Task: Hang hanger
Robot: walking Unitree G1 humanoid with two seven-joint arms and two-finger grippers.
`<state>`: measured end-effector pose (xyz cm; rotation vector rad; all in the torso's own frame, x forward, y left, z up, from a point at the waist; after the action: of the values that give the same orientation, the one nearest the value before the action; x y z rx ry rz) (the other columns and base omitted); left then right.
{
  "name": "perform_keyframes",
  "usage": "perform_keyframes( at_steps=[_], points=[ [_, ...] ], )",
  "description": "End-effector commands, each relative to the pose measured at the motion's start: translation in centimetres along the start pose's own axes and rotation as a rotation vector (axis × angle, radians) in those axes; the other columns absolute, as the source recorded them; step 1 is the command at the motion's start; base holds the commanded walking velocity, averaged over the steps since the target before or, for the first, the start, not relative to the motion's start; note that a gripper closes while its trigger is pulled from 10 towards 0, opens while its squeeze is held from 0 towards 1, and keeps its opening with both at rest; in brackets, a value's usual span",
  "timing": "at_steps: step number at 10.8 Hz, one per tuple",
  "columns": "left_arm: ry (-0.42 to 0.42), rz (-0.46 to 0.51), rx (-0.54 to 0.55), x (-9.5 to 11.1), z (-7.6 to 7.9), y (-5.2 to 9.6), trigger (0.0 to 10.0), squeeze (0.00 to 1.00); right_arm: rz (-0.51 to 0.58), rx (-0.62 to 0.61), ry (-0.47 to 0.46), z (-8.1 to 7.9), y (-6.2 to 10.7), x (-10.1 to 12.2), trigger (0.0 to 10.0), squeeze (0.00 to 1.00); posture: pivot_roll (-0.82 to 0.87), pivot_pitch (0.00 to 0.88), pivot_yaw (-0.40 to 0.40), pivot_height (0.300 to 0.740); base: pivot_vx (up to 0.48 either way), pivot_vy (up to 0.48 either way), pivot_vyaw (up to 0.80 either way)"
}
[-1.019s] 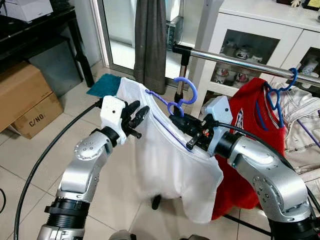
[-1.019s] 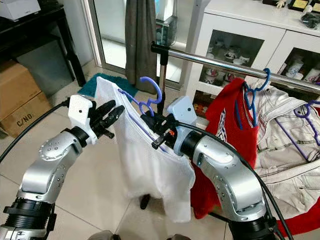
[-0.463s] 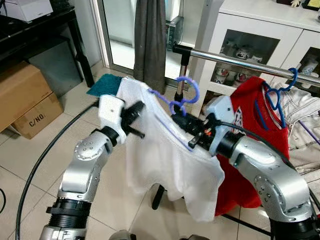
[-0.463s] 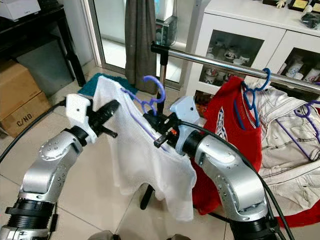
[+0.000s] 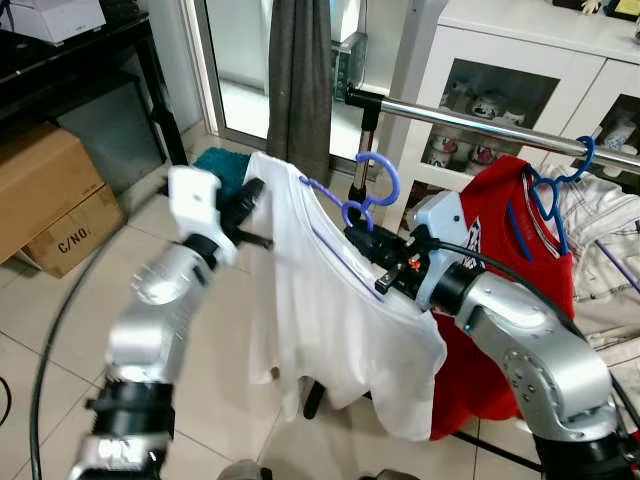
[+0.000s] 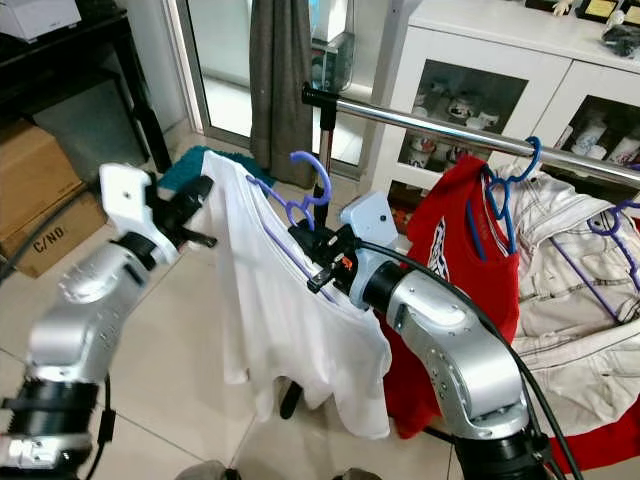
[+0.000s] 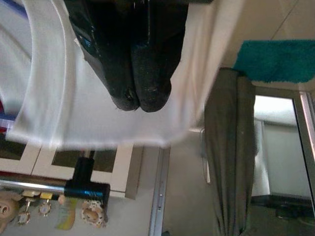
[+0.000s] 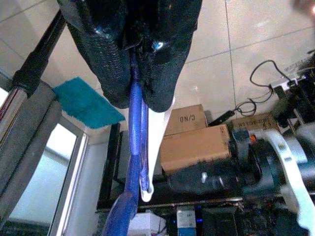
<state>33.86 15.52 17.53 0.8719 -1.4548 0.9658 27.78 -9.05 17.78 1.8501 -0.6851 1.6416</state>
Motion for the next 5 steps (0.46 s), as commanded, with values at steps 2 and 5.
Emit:
perform_keyframes(
  at_steps=[2,5],
  points=[
    [0.02,0.004,-0.005,0.6,-0.6,-0.3,0.0,0.0,0.034,0.013,0.027,0.0,0.0,0.8,0.0,0.0,-0.04,0.0,-0.041,0.74,0.0,0.0,0.0],
    [-0.037,0.013,-0.118,0.7,1.0,0.2,0.0,0.0,0.034,-0.004,0.016,0.1,0.4,0.5,0.0,0.0,-0.04,0.0,-0.03,0.74,0.0,0.0,0.0]
  ],
)
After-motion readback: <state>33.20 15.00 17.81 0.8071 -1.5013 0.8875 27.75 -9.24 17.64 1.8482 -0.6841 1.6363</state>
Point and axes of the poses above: a point about 5 cm out from each wrist's last joint towards the gripper, its own y axis pointing back from the gripper into the wrist, its own x axis along the axis of the wrist's last joint, z = x × y, the point moved 2 cm from there along -y, pointing out of the wrist towards the gripper, and after that the axes turned 4 degrees about -y, right-handed, at the moved point
